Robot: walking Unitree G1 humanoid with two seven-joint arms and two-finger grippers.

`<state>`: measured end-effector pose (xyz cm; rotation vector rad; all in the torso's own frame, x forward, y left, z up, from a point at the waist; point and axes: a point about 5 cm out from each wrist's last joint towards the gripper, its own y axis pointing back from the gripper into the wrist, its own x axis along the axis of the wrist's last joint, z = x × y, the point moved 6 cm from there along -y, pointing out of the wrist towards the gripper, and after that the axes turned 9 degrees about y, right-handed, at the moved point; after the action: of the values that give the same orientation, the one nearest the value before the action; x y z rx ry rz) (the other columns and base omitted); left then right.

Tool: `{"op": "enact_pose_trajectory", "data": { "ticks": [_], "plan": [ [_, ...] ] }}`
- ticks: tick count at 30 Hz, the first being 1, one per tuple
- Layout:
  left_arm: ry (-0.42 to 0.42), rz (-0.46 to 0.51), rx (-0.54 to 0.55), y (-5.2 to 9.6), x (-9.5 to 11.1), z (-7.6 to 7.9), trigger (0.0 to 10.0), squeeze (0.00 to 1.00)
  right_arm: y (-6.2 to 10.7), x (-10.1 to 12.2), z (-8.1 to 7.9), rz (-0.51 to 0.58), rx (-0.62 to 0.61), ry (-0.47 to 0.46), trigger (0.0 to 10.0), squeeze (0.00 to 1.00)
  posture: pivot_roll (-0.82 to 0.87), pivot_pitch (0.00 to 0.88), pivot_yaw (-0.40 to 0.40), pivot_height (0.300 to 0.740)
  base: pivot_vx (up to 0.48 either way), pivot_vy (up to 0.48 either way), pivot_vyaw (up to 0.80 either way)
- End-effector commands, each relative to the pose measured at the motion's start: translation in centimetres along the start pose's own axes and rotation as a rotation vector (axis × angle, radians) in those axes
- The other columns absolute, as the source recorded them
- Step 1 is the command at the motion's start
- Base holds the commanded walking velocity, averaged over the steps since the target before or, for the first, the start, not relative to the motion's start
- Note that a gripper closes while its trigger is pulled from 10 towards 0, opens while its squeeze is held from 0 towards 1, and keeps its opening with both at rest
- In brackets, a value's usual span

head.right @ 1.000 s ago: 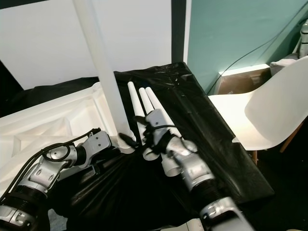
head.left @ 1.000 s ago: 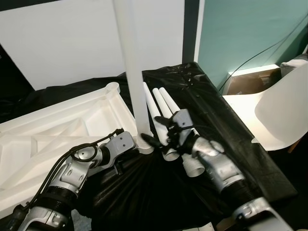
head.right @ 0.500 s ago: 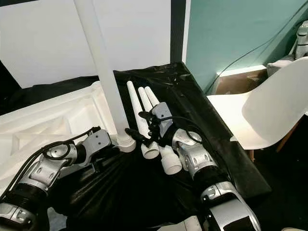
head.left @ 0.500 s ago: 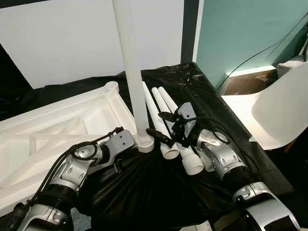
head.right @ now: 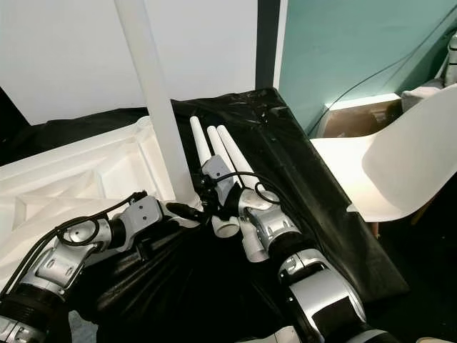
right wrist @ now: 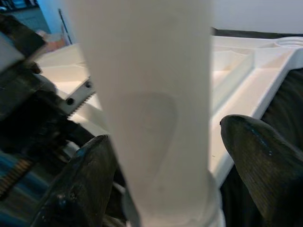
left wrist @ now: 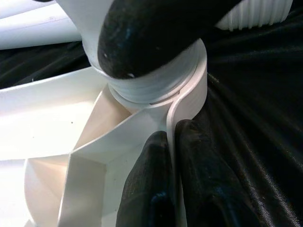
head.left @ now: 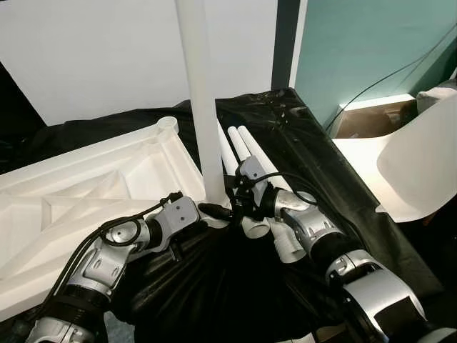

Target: Building children table

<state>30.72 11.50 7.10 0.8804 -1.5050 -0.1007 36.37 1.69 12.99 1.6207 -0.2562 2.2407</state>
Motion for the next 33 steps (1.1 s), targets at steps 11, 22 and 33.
{"op": "enact_pose_trajectory", "data": {
  "ticks": [11, 22, 33],
  "plan": [
    [0.118, -0.134, -0.187, -0.6, -4.0, 4.1, 10.0, 0.00, -0.2, -0.8, -0.4, -0.032, 0.034, 0.023, 0.0, 0.00, 0.14, 0.000, 0.013, 0.740, 0.000, 0.000, 0.00],
    [0.119, -0.134, -0.184, -0.9, -4.0, 4.1, 10.0, 0.00, 0.0, -3.7, -2.5, -0.056, -0.217, -0.061, 0.0, 0.00, 0.11, 0.000, 0.020, 0.740, 0.000, 0.000, 0.00],
    [0.107, -0.141, -0.186, -0.8, -3.8, 3.7, 10.0, 0.00, 0.8, -2.7, -1.0, 0.035, -0.577, -0.109, 0.8, 0.00, 0.12, 0.000, 0.031, 0.740, 0.000, 0.000, 0.00]
  ]
}}
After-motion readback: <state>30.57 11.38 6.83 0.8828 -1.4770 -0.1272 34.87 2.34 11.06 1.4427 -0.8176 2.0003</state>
